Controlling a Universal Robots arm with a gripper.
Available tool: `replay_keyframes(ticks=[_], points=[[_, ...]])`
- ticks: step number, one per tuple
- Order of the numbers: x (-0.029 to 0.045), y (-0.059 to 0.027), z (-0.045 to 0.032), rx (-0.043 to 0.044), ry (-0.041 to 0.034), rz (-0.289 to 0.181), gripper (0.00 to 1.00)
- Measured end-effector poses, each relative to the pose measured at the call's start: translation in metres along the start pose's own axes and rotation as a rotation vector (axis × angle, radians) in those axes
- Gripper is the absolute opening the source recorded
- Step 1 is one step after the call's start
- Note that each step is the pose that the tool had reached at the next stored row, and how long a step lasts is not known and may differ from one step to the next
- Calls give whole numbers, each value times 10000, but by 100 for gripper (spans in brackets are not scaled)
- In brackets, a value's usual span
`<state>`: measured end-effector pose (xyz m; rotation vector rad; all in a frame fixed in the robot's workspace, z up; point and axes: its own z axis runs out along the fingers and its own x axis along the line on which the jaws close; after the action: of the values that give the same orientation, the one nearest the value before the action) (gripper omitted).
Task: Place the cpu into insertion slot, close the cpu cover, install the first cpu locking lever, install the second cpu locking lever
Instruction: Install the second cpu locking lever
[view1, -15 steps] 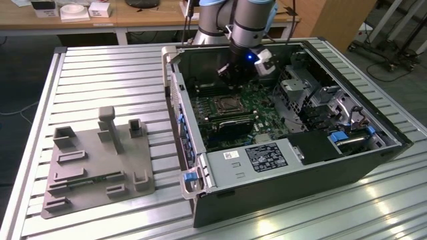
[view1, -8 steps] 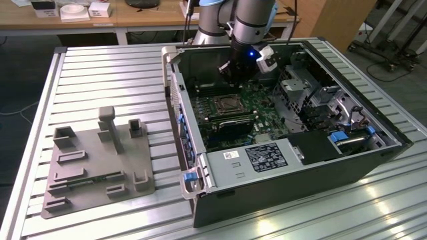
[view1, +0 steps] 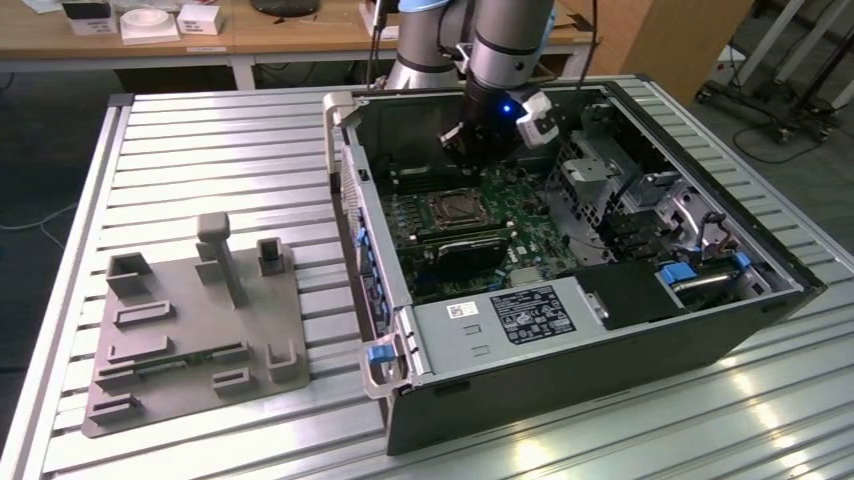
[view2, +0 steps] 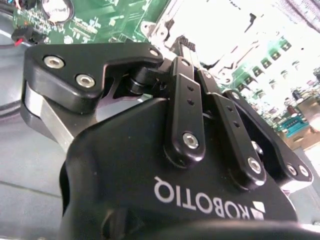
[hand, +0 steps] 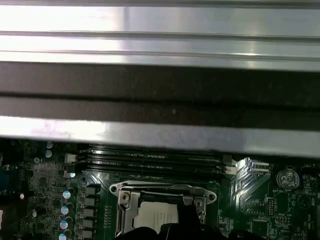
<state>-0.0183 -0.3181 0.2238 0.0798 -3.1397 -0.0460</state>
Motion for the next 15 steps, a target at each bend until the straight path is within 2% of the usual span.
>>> replay_keyframes(ticks=[4,6,10,14,15], points=[[-6,-52,-1,0,2,1,10],[-32,-66,-1,-1,5,0,10],[-83,-75,-2,1,10,2,10],[-87,-80,-1,2,10,2,10],[-87,-81,-1,27,11,1,10]])
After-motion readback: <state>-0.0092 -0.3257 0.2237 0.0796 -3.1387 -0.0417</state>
